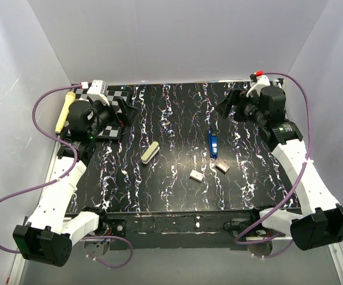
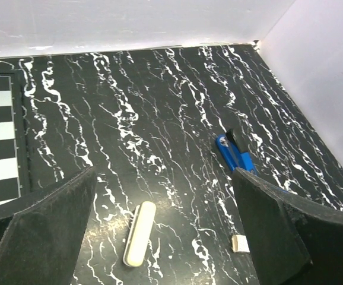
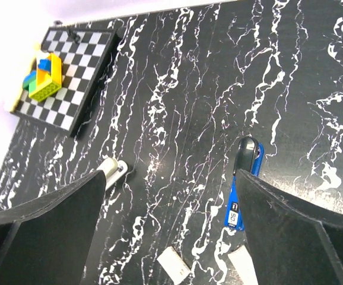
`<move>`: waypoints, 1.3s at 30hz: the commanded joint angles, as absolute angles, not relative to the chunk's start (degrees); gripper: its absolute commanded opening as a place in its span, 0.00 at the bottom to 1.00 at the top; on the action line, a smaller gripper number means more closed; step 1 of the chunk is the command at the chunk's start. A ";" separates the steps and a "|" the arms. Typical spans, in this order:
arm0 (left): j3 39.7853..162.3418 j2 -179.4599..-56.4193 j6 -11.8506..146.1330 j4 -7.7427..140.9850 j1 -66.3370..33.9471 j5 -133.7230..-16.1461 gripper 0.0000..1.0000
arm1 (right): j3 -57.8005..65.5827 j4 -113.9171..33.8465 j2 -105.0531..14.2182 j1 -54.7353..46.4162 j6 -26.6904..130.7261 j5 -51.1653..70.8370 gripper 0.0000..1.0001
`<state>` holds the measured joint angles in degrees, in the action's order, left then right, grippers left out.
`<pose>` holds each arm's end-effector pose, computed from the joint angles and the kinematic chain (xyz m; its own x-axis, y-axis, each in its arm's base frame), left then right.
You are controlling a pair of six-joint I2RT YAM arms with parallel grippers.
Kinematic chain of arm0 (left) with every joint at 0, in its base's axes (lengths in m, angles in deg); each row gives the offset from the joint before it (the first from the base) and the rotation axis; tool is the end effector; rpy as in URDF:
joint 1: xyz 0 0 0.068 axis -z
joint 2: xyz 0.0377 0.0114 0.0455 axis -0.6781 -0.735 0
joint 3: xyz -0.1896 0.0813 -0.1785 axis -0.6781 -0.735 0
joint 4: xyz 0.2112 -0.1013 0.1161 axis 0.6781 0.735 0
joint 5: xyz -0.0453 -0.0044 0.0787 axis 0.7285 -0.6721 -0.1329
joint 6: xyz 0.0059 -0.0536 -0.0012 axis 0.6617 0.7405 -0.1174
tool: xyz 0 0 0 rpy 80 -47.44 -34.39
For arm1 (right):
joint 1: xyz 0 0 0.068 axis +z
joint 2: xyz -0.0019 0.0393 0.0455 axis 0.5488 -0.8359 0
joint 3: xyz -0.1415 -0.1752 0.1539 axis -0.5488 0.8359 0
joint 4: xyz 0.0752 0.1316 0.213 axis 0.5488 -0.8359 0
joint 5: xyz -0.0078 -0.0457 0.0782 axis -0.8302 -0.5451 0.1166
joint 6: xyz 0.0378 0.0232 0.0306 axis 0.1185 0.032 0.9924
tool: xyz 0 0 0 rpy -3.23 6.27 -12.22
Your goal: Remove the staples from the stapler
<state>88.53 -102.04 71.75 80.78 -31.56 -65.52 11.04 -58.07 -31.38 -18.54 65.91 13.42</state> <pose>0.2299 -0.0563 0.3792 -0.3273 -0.2062 -0.9222 0.4000 0.8539 -0.3329 0.2540 0.0739 0.3905 -0.4192 0.2483 -0.8733 -0.3007 0.8696 0.3916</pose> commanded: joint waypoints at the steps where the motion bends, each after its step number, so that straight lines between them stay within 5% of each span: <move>1: 89.54 -101.24 73.84 80.68 -31.53 -62.36 0.98 | 10.53 -57.19 -28.59 -20.36 70.44 12.81 0.98; 5: 91.38 -102.30 72.80 83.31 -31.53 -63.95 0.98 | 12.01 -55.37 -26.48 -20.45 66.56 21.61 0.98; 9: 90.86 -101.95 70.60 83.40 -31.53 -63.07 0.98 | 18.77 -47.46 -22.97 -21.94 76.19 15.73 0.98; 11: 91.12 -101.77 68.93 84.28 -31.36 -62.81 0.98 | 20.72 -41.39 -24.27 -25.27 80.08 24.39 0.98; 14: 91.56 -102.21 66.03 85.95 -30.13 -63.06 0.98 | 17.40 -43.91 -28.05 -24.85 78.09 27.51 0.91; 20: 93.40 -105.63 63.91 90.16 -27.84 -66.14 0.98 | 13.79 -53.14 -29.37 -21.52 73.51 19.43 0.87; 27: 96.48 -111.17 62.16 94.29 -23.46 -68.86 0.98 | 3.95 -70.80 -34.91 -10.17 65.51 0.89 0.97; 39: 98.15 -121.63 54.08 98.96 -13.70 -84.84 0.98 | 4.74 -75.20 -34.73 -10.17 65.86 -2.11 0.92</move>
